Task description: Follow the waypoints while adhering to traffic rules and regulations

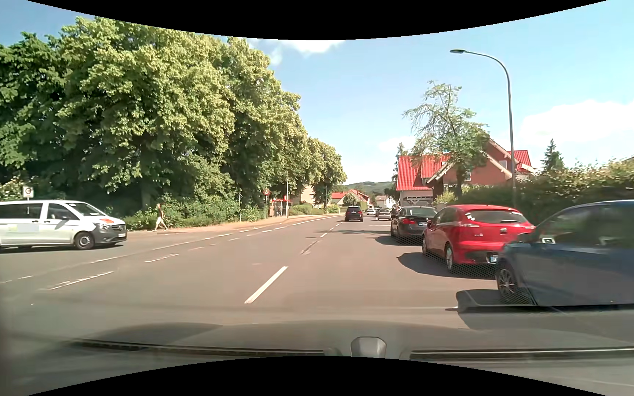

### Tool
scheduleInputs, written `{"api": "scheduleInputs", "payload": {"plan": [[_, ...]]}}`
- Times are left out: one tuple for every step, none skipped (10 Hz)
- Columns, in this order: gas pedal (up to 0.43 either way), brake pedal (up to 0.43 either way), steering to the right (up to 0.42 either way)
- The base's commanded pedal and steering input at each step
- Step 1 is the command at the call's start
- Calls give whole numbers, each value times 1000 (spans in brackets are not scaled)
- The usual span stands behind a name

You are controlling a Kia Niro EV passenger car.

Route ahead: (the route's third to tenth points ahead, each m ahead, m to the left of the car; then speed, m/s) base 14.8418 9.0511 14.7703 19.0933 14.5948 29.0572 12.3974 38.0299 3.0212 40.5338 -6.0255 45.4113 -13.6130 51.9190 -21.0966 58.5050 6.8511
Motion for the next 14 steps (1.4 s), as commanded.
{"api": "scheduleInputs", "payload": {"plan": [[0,122,13],[0,128,13],[0,134,13],[0,146,13],[0,159,13],[0,171,13],[0,189,12],[0,207,8],[0,226,4],[0,232,-3],[0,232,-9],[0,232,-20],[0,232,-31],[0,232,-45]]}}
